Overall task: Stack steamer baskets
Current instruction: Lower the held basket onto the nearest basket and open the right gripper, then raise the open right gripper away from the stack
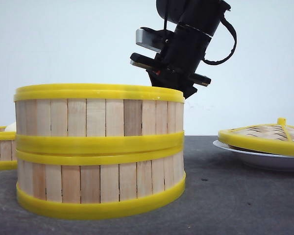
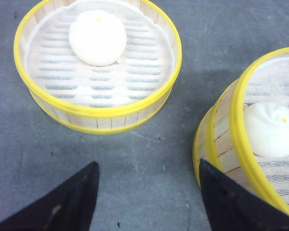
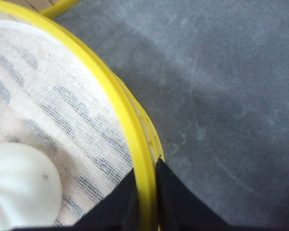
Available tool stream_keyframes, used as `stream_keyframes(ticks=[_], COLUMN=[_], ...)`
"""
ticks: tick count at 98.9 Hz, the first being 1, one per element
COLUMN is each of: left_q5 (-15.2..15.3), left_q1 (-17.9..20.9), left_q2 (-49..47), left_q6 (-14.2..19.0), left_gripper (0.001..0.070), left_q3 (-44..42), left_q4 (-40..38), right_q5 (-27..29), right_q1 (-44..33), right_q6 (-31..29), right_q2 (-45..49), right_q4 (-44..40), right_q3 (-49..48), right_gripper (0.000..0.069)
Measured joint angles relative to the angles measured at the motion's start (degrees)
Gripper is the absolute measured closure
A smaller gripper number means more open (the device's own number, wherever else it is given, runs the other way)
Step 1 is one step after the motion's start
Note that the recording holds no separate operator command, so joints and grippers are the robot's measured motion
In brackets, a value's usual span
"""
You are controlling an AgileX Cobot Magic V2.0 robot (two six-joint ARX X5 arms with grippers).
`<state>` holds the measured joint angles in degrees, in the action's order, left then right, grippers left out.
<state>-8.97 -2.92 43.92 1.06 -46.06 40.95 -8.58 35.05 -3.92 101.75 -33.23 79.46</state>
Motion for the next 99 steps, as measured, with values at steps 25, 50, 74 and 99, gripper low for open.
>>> stream_keyframes(ticks=[25, 50, 74, 99], left_q5=[0.0, 0.2, 0.2, 0.3], left_q1=[0.0, 0.0, 2.8, 7.8], left_q2=[0.0, 0.4, 8.4, 23.7], left_q6=[-0.1, -0.2, 1.0, 1.5], left_gripper=[0.0314, 0.0314, 0.0314, 0.0314], left_q3=[0.0, 0.0, -0.9, -7.1], left_q4=[0.0, -0.1, -4.5, -10.5], right_q5=[-0.3, -0.9, -0.2, 7.8], right_q1=[0.0, -0.2, -0.3, -0.3], right_q6=[-0.7, -0.9, -0.3, 1.4], right_q2=[0.0, -0.9, -13.8, -28.6], right_q4=[0.1, -1.3, -7.2, -18.5], right_q3=[0.0, 0.0, 0.0, 0.0], right_gripper=[0.0439, 0.0242, 0.0236, 0.0236])
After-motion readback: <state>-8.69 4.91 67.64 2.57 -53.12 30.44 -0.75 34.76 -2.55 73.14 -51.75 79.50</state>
